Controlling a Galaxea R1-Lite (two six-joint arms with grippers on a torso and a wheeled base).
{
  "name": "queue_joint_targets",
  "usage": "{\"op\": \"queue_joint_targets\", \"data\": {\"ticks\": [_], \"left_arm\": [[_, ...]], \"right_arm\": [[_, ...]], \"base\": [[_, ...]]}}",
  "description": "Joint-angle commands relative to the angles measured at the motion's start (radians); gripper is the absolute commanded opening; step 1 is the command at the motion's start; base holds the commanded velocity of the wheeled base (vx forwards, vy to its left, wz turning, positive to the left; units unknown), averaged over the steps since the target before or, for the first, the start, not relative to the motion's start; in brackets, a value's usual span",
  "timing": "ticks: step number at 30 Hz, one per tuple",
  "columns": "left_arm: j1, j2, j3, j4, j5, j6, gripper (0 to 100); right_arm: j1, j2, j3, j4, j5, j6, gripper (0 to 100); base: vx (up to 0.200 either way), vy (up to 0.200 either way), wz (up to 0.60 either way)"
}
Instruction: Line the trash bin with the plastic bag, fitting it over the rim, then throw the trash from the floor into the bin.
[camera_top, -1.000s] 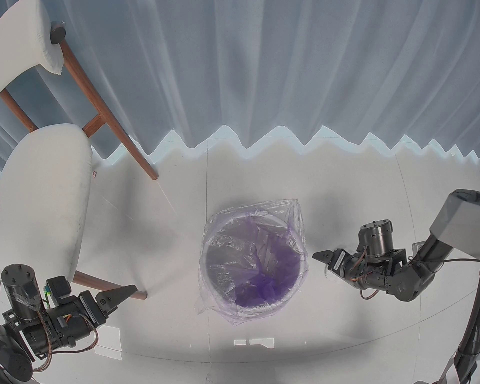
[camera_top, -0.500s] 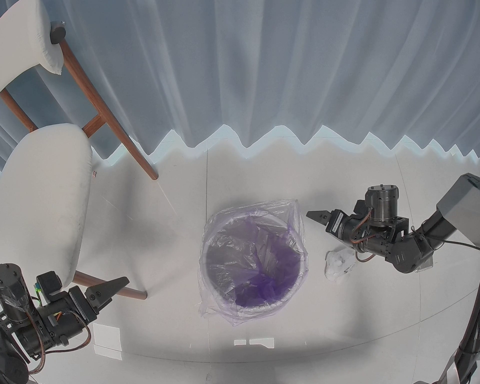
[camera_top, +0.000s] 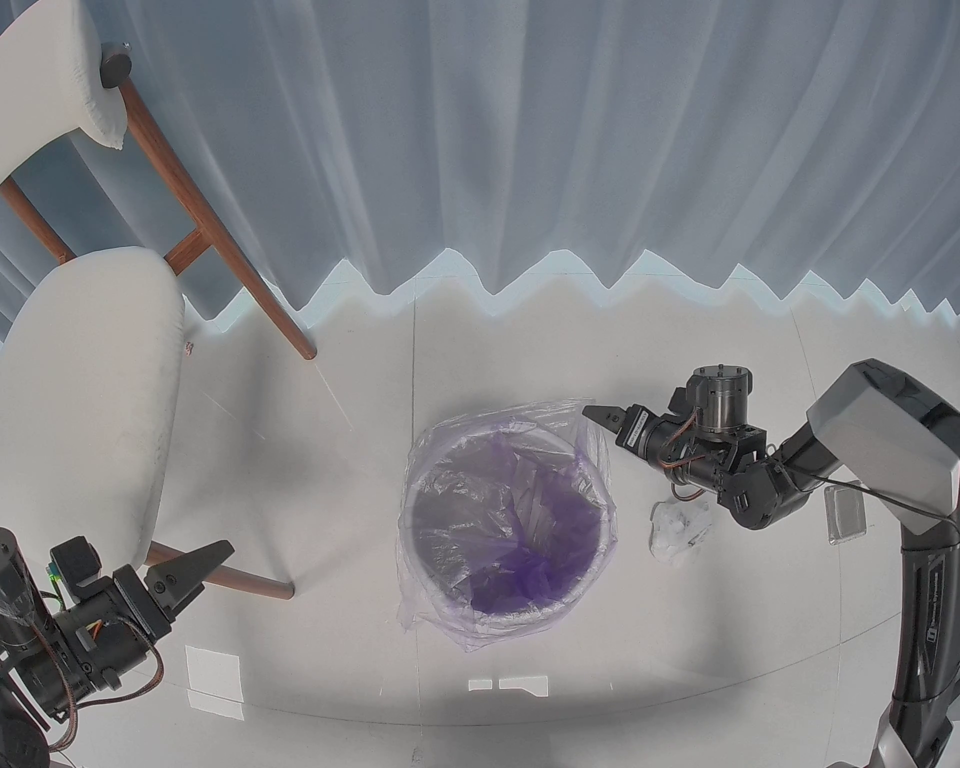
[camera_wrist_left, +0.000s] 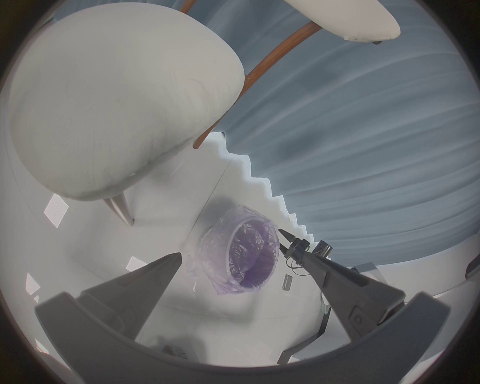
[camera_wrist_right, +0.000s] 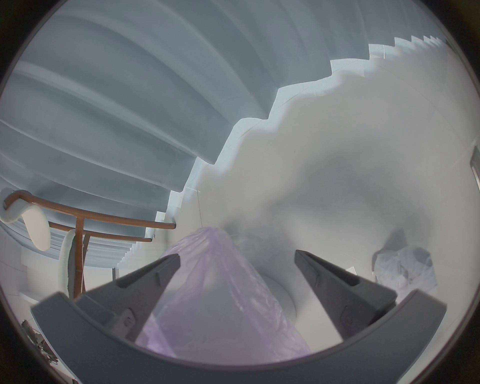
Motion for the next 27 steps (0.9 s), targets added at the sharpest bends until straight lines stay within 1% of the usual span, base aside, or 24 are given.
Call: {"op": "queue_joint_targets", "data": {"ticks": [1,5,6,11,21,23,26,27], "left_arm": [[0.022,-0.006,0.016,0.000,-0.001,0.003,100],[0.025,-0.004,0.016,0.001,-0.001,0.004,100],[0.025,-0.003,0.016,0.003,-0.001,0.006,100],[0.046,-0.006,0.016,0.031,0.000,0.010,100],[0.057,-0.021,0.016,0.035,0.011,0.009,100],[0.057,-0.021,0.018,0.035,0.009,0.006,100],[0.057,-0.021,0.016,0.035,0.009,0.004,100],[0.057,-0.021,0.016,0.037,0.009,0.004,100]], "right_arm": [[-0.001,0.097,-0.061,-0.009,0.001,0.002,0],[-0.007,0.144,-0.121,-0.014,0.001,0.017,0],[-0.013,0.157,-0.141,-0.014,-0.001,0.034,0],[-0.033,0.213,-0.231,0.000,-0.001,0.192,0],[-0.040,0.314,-0.305,0.022,-0.005,0.203,0],[-0.040,0.348,-0.348,0.017,-0.008,0.204,0],[-0.040,0.349,-0.354,0.023,-0.007,0.211,0],[-0.040,0.348,-0.352,0.023,-0.007,0.211,100]], "base": [[0.000,0.000,0.00],[0.000,0.000,0.00],[0.000,0.000,0.00],[0.000,0.000,0.00],[0.000,0.000,0.00],[0.000,0.000,0.00],[0.000,0.000,0.00],[0.000,0.000,0.00]]}}
